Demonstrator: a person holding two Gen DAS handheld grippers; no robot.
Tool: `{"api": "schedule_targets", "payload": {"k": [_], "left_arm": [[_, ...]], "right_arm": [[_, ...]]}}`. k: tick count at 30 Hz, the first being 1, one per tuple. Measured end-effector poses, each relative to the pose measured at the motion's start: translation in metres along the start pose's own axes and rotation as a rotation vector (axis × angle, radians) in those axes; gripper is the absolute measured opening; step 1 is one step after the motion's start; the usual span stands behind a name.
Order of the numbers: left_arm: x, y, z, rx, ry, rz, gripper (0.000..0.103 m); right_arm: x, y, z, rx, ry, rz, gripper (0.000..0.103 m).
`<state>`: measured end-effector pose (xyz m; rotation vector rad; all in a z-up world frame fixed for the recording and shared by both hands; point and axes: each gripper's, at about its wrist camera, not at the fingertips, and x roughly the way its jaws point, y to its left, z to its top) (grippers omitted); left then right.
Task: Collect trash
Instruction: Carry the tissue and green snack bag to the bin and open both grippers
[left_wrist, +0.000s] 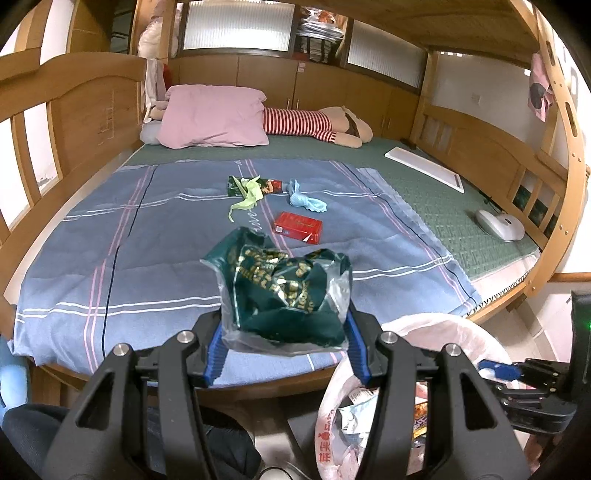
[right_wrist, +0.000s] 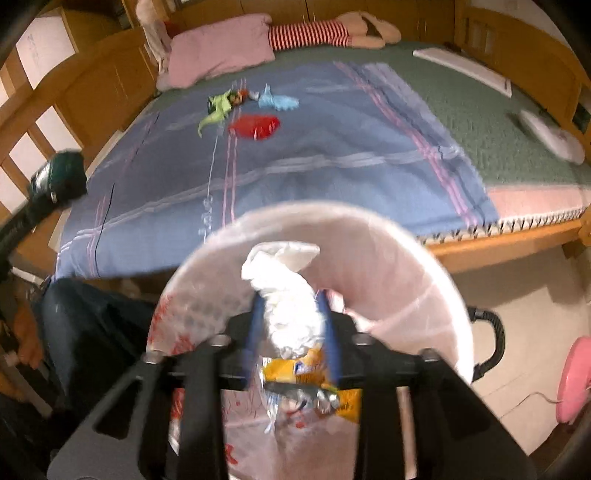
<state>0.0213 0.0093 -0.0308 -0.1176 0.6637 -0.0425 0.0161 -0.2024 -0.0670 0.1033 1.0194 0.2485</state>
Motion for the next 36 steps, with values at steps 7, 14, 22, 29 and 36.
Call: {"api": "schedule_targets", "payload": {"k": [7,14,22,29,36], "left_arm": [[0.01,-0.024,-0.011,0.094,0.079,-0.147,0.054],[0.022,-0.099,-0.059,0.482,0.317,-0.414,0.081],[0.022,-0.077,-0.044,0.385,0.22,-0.321,0.099],[0.031,-0.033,-0.02,0.235,0.115,0.041,0.099],[0.039,0.004,-0.008,0.094,0.079,0.17,0.099]], "right_arm": [[-0.079,-0.059,0.006,0.347,-0.392,0.097,0.083],[-0.102,-0.085,0.009,0.467,-0.497,0.049,0.085],[-0.09,-0.103,0.011,0.539,-0.401,0.085,0.085],[-0.072,-0.088,0.009,0.506,-0.35,0.074,0.085],[-0.057,-0.08,0.013,0.482,-0.317,0.069,0.085]]}}
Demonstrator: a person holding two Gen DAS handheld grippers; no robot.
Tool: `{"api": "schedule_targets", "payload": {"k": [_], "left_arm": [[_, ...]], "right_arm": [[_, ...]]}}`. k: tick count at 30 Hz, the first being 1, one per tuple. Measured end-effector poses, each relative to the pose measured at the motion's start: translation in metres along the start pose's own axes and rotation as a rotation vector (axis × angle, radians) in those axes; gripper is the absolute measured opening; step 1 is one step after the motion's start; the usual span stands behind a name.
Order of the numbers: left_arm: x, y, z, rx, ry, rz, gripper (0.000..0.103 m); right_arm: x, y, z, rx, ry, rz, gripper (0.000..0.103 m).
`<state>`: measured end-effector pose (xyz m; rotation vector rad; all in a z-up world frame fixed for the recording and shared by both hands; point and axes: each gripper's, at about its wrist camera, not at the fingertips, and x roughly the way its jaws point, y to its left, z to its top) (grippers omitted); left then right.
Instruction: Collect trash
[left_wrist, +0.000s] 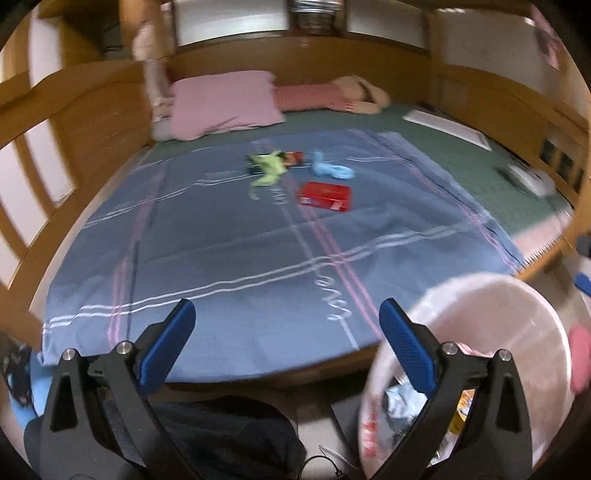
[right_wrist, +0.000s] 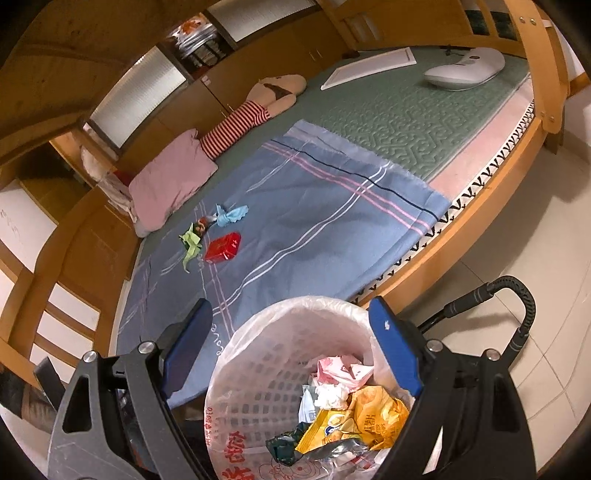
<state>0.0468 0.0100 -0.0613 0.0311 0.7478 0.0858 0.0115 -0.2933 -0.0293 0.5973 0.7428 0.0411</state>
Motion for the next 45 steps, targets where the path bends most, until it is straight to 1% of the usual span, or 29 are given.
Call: {"api": "schedule_targets", "payload": {"k": [4,7,11,14,16,17,19,26,35,45], "left_arm": [[0.008,0.024,-0.002,-0.085,0.03,0.044,0.099],[0.021,0.047,-0.003,-0.165,0.063,0.062,0.099],[0.034,0.073,-0.008,-0.254,0.086,0.088,0.099],[0.047,0.088,-0.015,-0.308,0.123,0.088,0.099],[0.053,0.095,-0.018,-0.353,0.149,0.066,0.099],[0.053,0.097,-0.019,-0.364,0.147,0.058,0.099],[0.053,0.098,-0.021,-0.375,0.136,0.057,0.099],[0.052,0.095,-0.024,-0.368,0.137,0.063,0.099],[0.05,0.096,-0.025,-0.381,0.123,0.061,0.099],[0.051,0.094,-0.025,-0.38,0.128,0.06,0.099]], "right_arm": [[0.005,0.007,-0.003,-0.04,0.004,-0.025,0.085],[0.01,0.011,-0.005,-0.051,0.02,-0.027,0.085],[0.021,0.016,-0.005,-0.065,0.044,-0.033,0.085],[0.03,0.019,-0.006,-0.073,0.064,-0.035,0.085],[0.035,0.022,-0.006,-0.076,0.078,-0.033,0.085],[0.038,0.024,-0.006,-0.077,0.087,-0.028,0.085],[0.041,0.028,-0.007,-0.085,0.093,-0.024,0.085],[0.047,0.037,-0.013,-0.11,0.107,-0.018,0.085],[0.047,0.036,-0.014,-0.117,0.117,-0.017,0.085],[0.052,0.039,-0.02,-0.126,0.137,-0.013,0.085]]}}
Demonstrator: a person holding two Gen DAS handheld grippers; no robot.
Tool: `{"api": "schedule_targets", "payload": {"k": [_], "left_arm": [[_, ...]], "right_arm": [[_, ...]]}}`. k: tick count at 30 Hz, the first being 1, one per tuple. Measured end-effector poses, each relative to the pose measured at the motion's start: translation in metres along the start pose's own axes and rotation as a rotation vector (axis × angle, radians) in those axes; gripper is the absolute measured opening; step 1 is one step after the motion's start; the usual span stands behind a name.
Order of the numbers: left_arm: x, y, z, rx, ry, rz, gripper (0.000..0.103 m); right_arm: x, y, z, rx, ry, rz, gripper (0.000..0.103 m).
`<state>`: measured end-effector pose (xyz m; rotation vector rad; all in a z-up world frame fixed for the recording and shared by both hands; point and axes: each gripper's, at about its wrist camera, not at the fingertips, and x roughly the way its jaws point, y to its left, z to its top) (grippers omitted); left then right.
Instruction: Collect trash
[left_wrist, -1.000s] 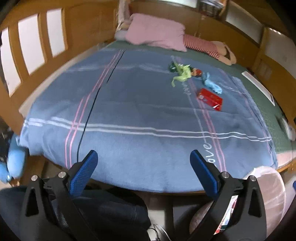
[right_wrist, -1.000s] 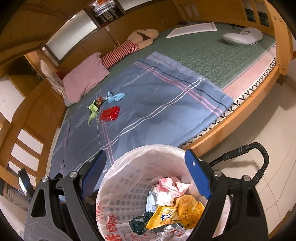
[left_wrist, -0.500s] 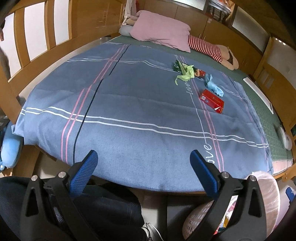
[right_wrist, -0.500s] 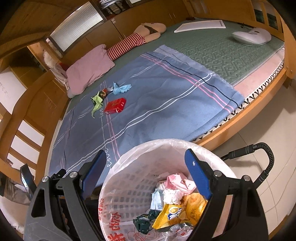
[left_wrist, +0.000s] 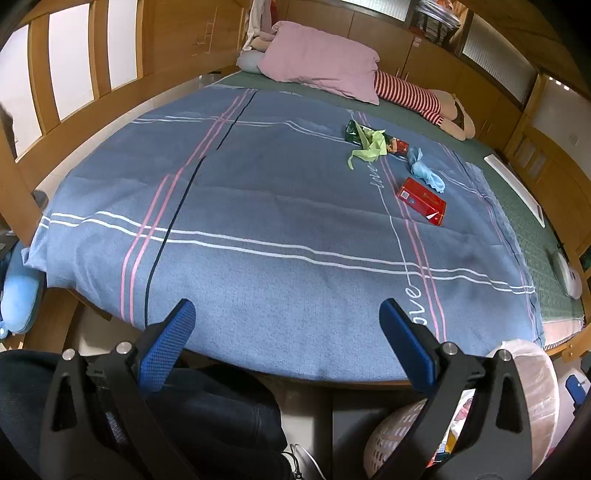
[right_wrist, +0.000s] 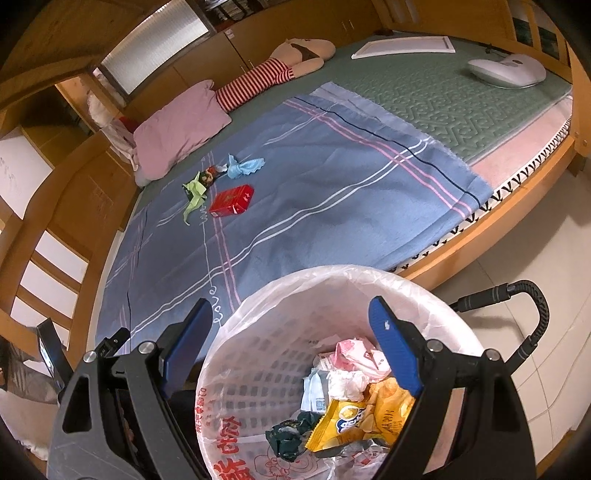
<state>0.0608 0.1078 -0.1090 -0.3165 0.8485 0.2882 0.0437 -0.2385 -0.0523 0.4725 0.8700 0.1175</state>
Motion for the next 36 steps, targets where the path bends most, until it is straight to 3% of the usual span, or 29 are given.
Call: {"api": "schedule_targets", "payload": {"k": [21,25,29,34,36], "left_arm": [[0.001,-0.003,0.0,0.003,0.002,-0.017,0.099],[0.01,-0.001,0.029,-0.062,-0.001,-0.077,0.099],[0.025,-0.008,0.074,-0.093,-0.055,-0.048,0.099],[0.077,-0.013,0.106,-0.111,0.001,-0.027,0.094],[0.094,-0.006,0.107,-0.184,0.085,-0.023,0.089]], "right_arm": [[0.014,0.013,0.001,-0.033,0.024,0.017,0.085],[0.018,0.023,0.01,-0.066,0.015,0.006,0.085],[0.026,0.044,0.033,-0.118,0.019,0.035,0.085],[0.057,0.078,0.072,-0.188,0.048,0.047,0.085],[0.087,0.096,0.092,-0.223,0.082,0.063,0.085]]}}
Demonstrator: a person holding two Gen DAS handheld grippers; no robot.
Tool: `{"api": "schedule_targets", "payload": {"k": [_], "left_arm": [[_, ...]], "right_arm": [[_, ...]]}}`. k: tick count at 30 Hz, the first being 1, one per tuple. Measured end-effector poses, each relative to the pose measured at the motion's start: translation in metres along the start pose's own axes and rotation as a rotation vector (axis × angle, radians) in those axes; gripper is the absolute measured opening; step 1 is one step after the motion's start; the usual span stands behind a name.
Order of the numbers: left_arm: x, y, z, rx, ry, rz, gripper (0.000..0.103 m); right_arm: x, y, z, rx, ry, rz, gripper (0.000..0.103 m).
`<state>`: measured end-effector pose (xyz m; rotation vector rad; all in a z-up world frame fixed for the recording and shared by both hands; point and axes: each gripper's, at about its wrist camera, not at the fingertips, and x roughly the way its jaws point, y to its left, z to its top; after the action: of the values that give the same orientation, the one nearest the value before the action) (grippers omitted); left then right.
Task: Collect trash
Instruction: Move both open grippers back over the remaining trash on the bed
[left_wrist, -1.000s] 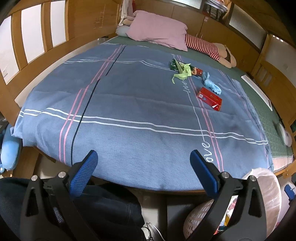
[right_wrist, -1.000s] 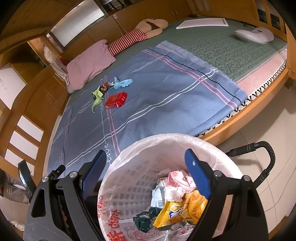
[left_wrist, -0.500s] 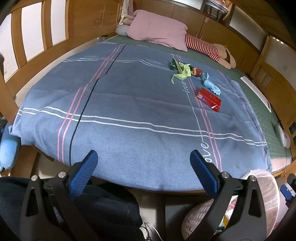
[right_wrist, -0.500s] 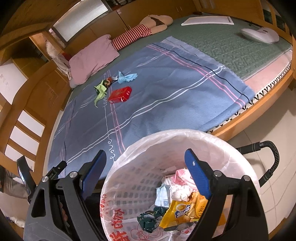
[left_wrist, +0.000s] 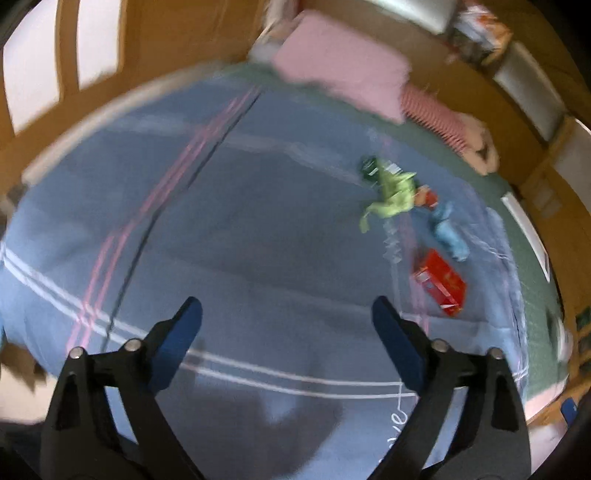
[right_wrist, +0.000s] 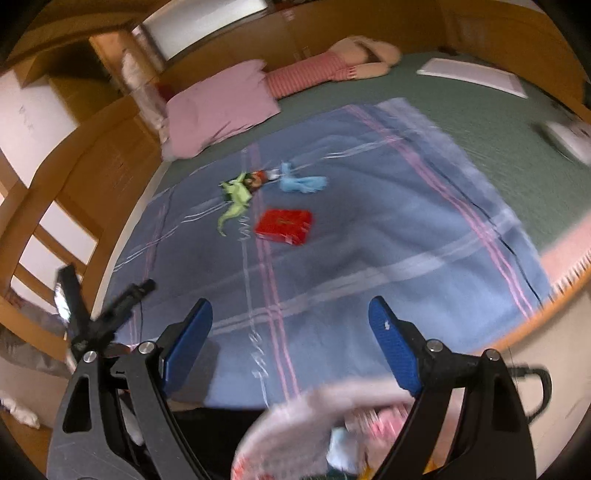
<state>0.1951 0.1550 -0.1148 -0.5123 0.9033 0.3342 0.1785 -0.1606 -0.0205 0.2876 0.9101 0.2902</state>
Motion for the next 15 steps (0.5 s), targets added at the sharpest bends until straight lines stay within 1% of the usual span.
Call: {"api": "schedule_targets", "payload": {"k": [1,2,3,4,6,8,9,11,12,13,14,15], "left_arm": [[0.002,0.003,0.0,-0.028,0.012,-0.018,0.09],[0.002,0.005,-0.003,-0.052,0.019,-0.032,0.09],[0.003,0.005,-0.006,-0.053,0.019,-0.028,0.09],[0.002,0.004,-0.009,-0.044,0.013,-0.006,0.091],[0.003,0.005,-0.013,-0.042,0.006,0.036,0.091],[0.004,0.011,-0.013,-0.078,0.012,0.039,0.091],[0.005,0.016,-0.011,-0.105,0.01,0.042,0.091],[0.002,0.03,-0.007,-0.182,-0.015,0.065,0.091],[-0.002,0.039,-0.005,-0.23,-0.041,0.084,0.091],[-0.006,0.048,-0.004,-0.273,-0.067,0.095,0.091],[-0.009,0.054,-0.004,-0.31,-0.087,0.099,0.093],[-0.012,0.062,-0.003,-0.345,-0.103,0.1,0.093]], "right_arm": [[0.021,0.006,0.016,-0.024,0.021,-0.002,0.085],[0.03,0.008,0.022,-0.034,0.027,-0.005,0.085],[0.053,0.015,0.038,-0.053,0.036,-0.014,0.085],[0.069,0.02,0.047,-0.061,0.043,-0.019,0.085],[0.114,0.036,0.07,-0.079,0.062,-0.02,0.085],[0.15,0.053,0.085,-0.092,0.091,0.028,0.085],[0.177,0.067,0.095,-0.115,0.108,0.036,0.085],[0.21,0.086,0.104,-0.179,0.11,-0.006,0.085],[0.237,0.099,0.112,-0.224,0.113,-0.041,0.085],[0.26,0.106,0.118,-0.249,0.123,-0.075,0.085],[0.27,0.109,0.12,-0.257,0.13,-0.089,0.085],[0.294,0.115,0.125,-0.271,0.146,-0.124,0.084]]}}
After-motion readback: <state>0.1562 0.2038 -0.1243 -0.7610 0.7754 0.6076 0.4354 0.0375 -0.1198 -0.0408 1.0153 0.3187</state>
